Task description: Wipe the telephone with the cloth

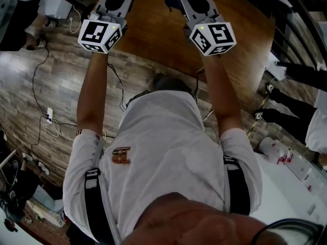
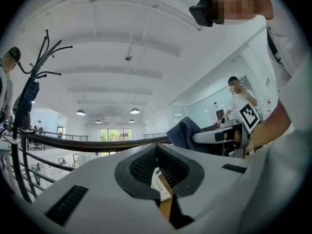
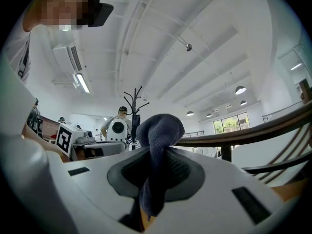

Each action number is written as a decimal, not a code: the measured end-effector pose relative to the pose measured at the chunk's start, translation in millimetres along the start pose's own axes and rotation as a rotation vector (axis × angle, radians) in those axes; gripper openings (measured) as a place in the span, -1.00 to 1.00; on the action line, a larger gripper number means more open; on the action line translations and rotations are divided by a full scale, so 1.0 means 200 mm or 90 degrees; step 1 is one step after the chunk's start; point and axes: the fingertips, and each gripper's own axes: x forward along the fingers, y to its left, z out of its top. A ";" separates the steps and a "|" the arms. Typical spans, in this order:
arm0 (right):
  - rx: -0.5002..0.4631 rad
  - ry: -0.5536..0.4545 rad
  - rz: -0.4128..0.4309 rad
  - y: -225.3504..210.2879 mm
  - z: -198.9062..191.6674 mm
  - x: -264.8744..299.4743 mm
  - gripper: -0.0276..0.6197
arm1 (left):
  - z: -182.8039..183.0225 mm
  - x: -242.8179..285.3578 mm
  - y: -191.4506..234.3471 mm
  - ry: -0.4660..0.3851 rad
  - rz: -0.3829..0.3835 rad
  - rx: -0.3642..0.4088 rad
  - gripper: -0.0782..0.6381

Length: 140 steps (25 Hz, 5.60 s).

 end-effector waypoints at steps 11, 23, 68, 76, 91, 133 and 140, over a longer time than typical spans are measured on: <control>0.018 0.018 -0.012 -0.47 -0.02 0.30 -0.67 | -0.19 0.47 0.21 0.061 -0.001 -0.004 -0.73; 0.008 0.043 -0.040 -0.69 -0.05 0.63 -0.67 | -0.38 0.81 0.42 0.119 -0.044 -0.006 -0.73; 0.034 0.419 -0.232 -1.38 -0.94 1.40 -0.67 | -1.32 1.37 0.77 0.432 -0.178 -0.046 -0.34; 0.021 0.420 -0.287 -1.54 -0.94 1.18 -0.67 | -1.32 1.36 0.76 0.427 -0.176 -0.046 -0.34; 0.090 0.319 -0.198 -1.17 -0.78 1.25 -0.67 | -1.31 1.36 0.75 0.421 -0.176 -0.044 -0.33; 0.185 0.339 -0.214 -0.97 -0.94 1.10 -0.67 | -1.32 1.35 0.73 0.419 -0.171 -0.044 -0.33; 0.198 0.375 -0.232 -0.96 -1.08 1.17 -0.67 | -1.33 1.35 0.75 0.416 -0.167 -0.049 -0.33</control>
